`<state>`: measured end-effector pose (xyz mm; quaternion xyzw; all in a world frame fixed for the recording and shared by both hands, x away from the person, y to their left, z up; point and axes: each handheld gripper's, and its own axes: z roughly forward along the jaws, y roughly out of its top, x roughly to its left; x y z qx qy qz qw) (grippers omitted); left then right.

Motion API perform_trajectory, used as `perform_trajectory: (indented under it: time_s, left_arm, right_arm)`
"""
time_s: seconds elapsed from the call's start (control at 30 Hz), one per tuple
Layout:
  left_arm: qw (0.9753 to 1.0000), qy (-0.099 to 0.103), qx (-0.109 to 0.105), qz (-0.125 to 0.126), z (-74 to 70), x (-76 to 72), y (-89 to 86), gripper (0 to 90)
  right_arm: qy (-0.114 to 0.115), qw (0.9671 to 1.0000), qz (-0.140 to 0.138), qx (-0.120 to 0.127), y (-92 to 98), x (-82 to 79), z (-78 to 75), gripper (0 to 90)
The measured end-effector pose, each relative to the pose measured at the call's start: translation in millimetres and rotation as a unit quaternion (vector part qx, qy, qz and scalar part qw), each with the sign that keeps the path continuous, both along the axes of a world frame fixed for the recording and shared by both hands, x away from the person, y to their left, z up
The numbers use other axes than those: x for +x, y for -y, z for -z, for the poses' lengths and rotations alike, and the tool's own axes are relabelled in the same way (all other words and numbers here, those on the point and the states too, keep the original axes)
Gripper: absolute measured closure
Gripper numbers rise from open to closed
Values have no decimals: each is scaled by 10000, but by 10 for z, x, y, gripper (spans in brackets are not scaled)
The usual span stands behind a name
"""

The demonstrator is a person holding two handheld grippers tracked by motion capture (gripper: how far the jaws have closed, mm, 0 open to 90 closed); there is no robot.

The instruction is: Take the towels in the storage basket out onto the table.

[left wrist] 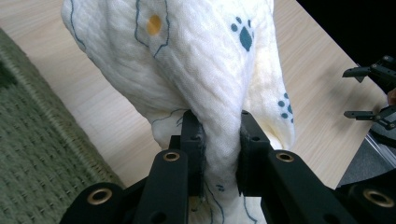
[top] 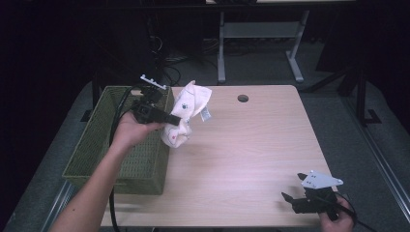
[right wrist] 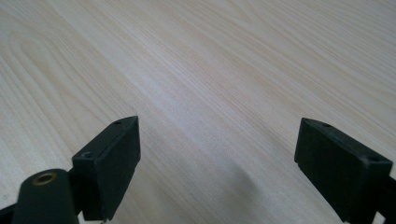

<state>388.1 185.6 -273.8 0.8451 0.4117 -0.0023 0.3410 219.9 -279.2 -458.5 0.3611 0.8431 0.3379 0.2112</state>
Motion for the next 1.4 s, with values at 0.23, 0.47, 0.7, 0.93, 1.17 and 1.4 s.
perform_trajectory:
  time_s: [0.23, 0.47, 0.7, 0.93, 1.17, 1.4]
  left_arm:
    - [9999, -51, 7, 125, 54, 18, 126, 761]
    - [9998, -133, -17, 178, 118, 81, 270, 762]
    - [9992, -204, 90, 333, 195, 115, 414, 761]
    - [9986, -223, 124, 465, 244, 129, 598, 761]
    - [9980, -253, 95, 566, 279, 150, 737, 761]
    - [9976, -276, 57, 637, 311, 176, 869, 761]
  right_arm:
    - [11, 10000, 5, -15, 8, -6, -6, 140]
    - [13, 10000, -1, -11, 0, -7, -7, 140]
    - [6, 10000, -19, -13, 9, -8, -7, 140]
    - [12, 10000, -7, -12, 12, -10, -9, 140]
    - [10, 10000, 12, 4, 25, -17, -13, 140]
    - [12, 10000, 13, 2, 30, -19, -14, 140]
